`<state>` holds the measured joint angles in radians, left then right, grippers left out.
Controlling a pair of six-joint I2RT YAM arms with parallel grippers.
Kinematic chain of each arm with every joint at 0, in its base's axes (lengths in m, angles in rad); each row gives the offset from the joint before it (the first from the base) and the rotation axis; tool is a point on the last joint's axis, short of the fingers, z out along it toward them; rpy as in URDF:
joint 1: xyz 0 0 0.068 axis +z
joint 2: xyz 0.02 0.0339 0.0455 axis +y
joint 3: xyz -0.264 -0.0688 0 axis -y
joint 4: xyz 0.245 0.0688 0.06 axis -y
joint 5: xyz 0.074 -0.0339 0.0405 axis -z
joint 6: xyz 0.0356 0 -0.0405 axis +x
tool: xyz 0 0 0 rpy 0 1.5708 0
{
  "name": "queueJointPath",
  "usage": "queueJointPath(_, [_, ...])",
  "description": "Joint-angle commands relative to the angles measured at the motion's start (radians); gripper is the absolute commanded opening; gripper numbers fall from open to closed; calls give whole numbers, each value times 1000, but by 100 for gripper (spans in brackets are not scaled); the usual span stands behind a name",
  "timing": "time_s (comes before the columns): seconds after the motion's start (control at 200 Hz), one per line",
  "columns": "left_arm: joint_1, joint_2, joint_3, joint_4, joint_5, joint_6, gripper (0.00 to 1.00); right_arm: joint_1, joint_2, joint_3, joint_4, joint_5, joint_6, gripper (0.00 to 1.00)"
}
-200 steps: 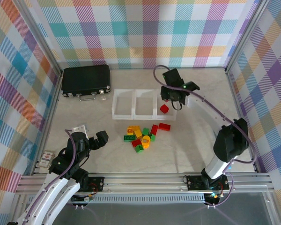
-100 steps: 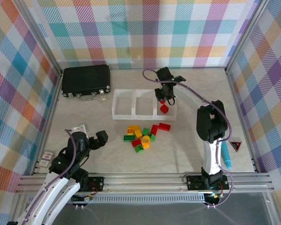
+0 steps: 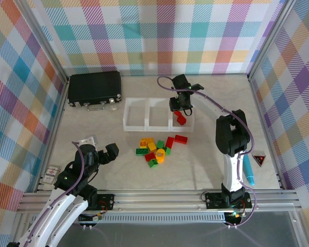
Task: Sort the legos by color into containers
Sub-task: Place the lego in the container, then pick up the lego from the center of the table.
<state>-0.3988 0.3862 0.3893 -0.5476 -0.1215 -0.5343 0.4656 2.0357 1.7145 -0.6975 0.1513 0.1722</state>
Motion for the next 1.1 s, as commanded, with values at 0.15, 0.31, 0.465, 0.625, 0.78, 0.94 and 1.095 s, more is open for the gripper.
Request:
queueJointPath(0.15, [-9,-10,20,-8,8,5,100,-2,-98,-14,-53,-11,40,51])
queueJointPath(0.31, [-9,-12,21,-5,16,2,100,-2,-236,-119,-54,-61,80,56])
queueJointPath(0.465, [-9,-23,17,-6,16,-1,100,-2,-396,-319,15,-186,74,57])
queueJointPath(0.625, [-9,-35,10,0,18,-2,100,6,-523,-496,31,-257,67,62])
queueJointPath(0.78, [-9,-31,1,16,24,-6,100,32,-594,-614,27,-258,186,65])
queueJointPath(0.94, [-9,-29,-15,31,40,-23,100,95,-656,-725,95,-254,357,64])
queueJointPath(1.095, [-9,9,-5,40,97,-21,100,161,-694,-764,113,-178,442,64])
